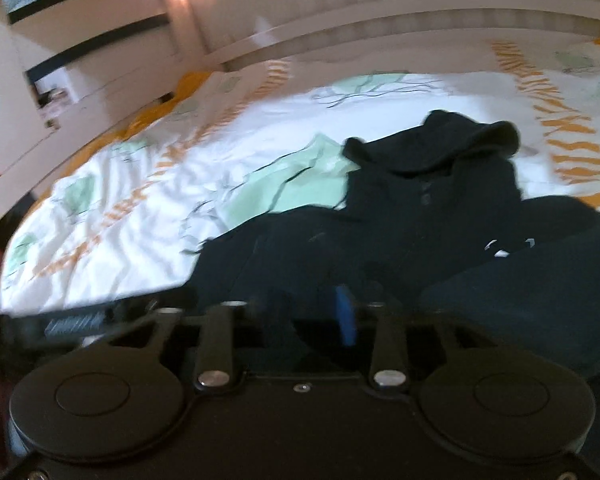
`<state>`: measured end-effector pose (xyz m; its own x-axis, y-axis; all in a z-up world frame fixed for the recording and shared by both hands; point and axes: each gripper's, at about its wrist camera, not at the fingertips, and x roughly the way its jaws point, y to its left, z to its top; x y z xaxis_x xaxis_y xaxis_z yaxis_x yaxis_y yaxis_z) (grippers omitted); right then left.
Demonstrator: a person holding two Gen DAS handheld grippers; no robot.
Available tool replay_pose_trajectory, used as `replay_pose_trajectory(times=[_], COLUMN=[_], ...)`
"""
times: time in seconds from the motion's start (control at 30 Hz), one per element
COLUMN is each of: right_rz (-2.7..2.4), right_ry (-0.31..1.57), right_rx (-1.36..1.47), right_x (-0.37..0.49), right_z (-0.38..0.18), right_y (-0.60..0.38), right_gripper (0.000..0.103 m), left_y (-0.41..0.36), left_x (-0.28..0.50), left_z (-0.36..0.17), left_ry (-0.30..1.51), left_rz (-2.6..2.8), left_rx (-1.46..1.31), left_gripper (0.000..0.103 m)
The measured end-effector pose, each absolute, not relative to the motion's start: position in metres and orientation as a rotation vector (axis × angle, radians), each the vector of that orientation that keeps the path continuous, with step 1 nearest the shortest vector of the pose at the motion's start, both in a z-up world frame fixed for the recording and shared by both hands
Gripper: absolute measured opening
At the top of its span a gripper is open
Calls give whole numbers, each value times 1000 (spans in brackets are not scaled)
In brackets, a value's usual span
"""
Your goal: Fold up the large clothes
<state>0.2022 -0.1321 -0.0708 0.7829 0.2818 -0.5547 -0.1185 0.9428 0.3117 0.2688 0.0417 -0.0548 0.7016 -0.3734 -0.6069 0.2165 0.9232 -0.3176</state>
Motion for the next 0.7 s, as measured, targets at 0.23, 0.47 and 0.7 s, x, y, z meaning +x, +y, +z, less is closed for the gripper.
replay_pose_trajectory(times=[0.23,0.47,0.7], right_rz=[192,-18,-156], right_ry=[549,473,424], right_rx=[245,121,152], right_x=[157,139,127], right_z=[-45,-45,-57], right_y=[-175,-243,-305], right_gripper=[73,78,82], left_y=[13,-28,-46], left_x=[276,275,261], left_z=[-47,-68,-90], left_ry=[746,853,927], left_rz=[-412,-458,-416], left_rx=[-217,-215,-177], left_gripper=[103,102,101])
